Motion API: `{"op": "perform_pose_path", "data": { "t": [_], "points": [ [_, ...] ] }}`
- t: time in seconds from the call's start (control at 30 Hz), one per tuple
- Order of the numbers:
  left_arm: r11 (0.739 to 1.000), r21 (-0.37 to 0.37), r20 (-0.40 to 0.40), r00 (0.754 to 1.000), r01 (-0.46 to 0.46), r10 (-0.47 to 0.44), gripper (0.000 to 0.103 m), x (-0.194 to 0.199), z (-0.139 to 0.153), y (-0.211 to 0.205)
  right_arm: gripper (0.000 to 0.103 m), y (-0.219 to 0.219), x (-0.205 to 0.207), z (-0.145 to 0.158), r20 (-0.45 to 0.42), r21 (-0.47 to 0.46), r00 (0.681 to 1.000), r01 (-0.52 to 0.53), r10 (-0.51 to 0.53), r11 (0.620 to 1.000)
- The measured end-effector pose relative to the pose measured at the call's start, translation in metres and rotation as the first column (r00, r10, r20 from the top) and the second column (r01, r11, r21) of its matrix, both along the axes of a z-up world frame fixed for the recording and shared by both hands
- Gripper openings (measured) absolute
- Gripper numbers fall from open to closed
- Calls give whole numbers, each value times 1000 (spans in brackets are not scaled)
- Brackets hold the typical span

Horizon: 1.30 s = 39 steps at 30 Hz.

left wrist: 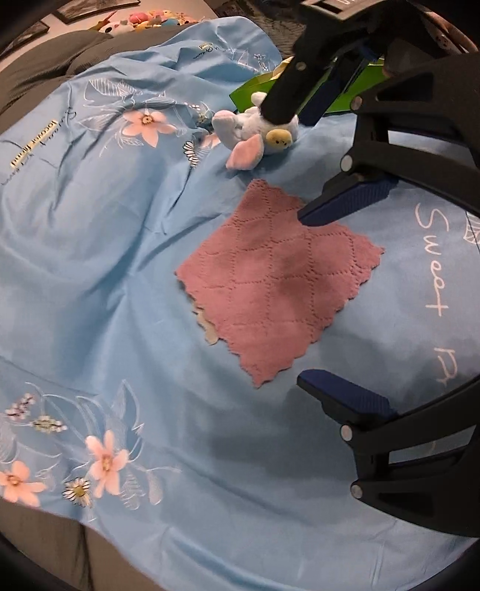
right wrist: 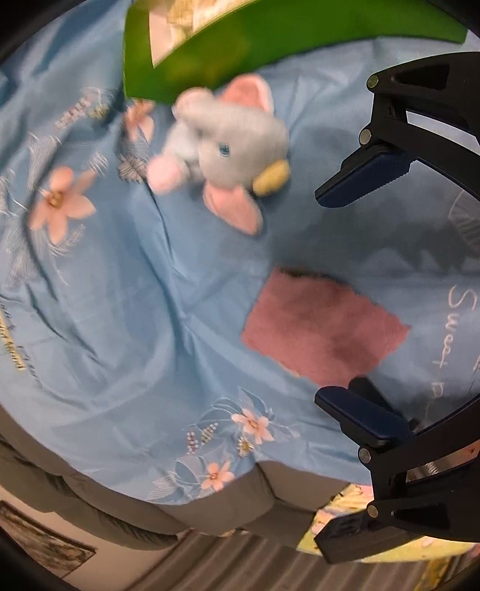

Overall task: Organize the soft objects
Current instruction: 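Move the right tool back toward the pink cloth, then grasp the pink cloth with the right gripper and lift it, then carry the pink cloth with the right gripper into the green box and release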

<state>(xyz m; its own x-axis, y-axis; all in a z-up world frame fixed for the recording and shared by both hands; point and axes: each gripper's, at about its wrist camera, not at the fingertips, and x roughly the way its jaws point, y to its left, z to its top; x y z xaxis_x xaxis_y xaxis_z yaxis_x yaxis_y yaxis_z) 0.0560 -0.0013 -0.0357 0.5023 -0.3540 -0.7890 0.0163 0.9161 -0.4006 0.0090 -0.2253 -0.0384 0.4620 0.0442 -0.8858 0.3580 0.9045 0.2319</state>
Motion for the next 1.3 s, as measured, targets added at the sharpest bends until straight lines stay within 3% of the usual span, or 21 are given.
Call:
{"op": "perform_pose_path", "data": {
  "t": [0.17,0.27,0.37,0.4,0.47,0.57,0.67,0.77,0.83,1.03,1.2,1.3],
  "points": [
    [999,37,-66,998,-20,22,77,11,-18,-3,96,0,29,-25,-58,-25,998,-31,29,999],
    [998,54,-46,999,-8,11,74,12,-17,-6,91,0,48,-36,-59,-34,997,-55,53,998],
    [996,87,-46,999,19,-15,57,14,-19,-10,74,3,64,-53,-102,-43,991,-95,90,995],
    [995,101,-44,999,17,-13,55,15,-20,-10,64,3,66,-60,-118,-26,988,-104,100,994],
    [994,111,-36,999,26,-22,40,15,-21,-12,57,3,67,-74,-144,24,984,-98,100,995],
    [993,112,-23,999,49,-47,23,18,-23,-15,37,6,62,-75,-109,43,987,-111,115,993],
    [995,82,-8,998,59,-58,15,18,-24,-16,27,6,54,-79,-100,184,986,-116,136,976],
    [995,12,1,995,95,-95,14,17,-21,-23,24,6,44,-77,-82,221,987,-119,140,968],
    [993,12,52,992,117,-117,14,10,-14,-29,24,4,35,-73,-67,272,989,-112,135,956],
    [985,14,128,976,174,-175,14,-9,10,-50,22,3,10,-38,25,291,992,-125,123,949],
    [971,-23,228,947,239,-228,13,-22,52,-74,22,-2,-12,22,152,199,983,-132,102,971],
    [957,-81,264,932,279,-250,13,-24,76,-92,22,-15,-27,56,230,165,971,-103,63,981]
  ]
}}
